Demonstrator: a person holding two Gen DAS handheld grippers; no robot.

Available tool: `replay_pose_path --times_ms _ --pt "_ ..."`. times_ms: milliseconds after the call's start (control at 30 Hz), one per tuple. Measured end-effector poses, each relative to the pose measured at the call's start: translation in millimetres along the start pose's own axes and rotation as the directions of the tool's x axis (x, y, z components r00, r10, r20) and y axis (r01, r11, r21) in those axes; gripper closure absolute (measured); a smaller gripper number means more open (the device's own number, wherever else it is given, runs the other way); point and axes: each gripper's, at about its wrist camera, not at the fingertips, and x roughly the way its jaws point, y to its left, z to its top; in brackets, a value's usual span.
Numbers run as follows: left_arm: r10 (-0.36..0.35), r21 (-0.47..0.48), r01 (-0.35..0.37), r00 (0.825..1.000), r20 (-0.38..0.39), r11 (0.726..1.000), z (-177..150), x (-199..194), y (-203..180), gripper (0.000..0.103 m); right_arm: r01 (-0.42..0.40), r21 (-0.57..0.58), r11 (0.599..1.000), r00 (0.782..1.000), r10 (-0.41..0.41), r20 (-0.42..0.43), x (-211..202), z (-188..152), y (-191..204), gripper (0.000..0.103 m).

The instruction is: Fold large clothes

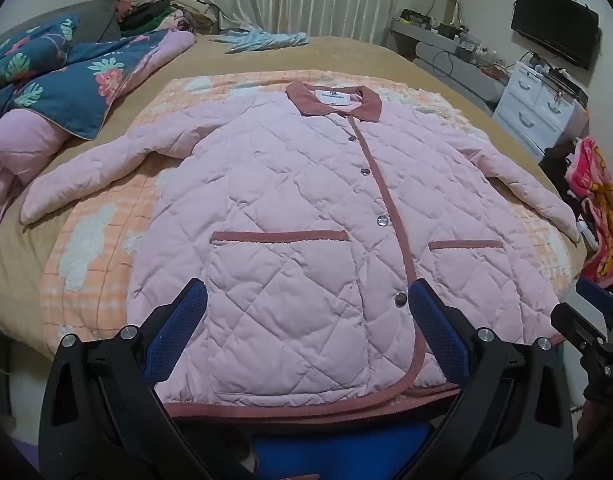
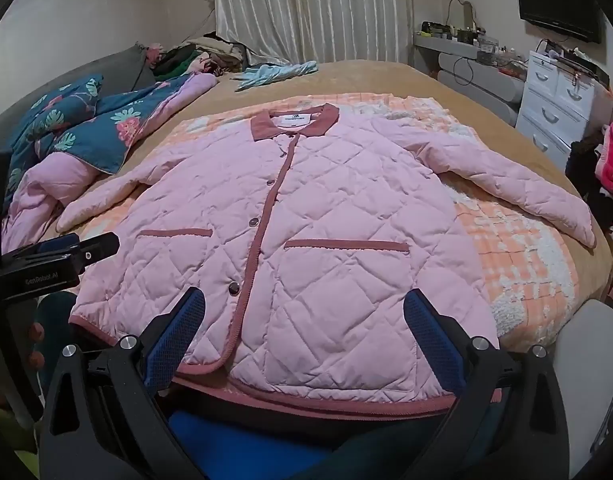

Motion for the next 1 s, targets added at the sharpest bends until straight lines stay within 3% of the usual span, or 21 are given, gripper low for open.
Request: replay_pose_path --times_ms 1000 --pt "-0.011 -0.007 0.011 1.0 -0.001 1.0 0.2 0.2 0.0 0.008 -0.008 -0.005 1.0 1.0 0.008 -0.013 1.0 -0.4 2.6 0.004"
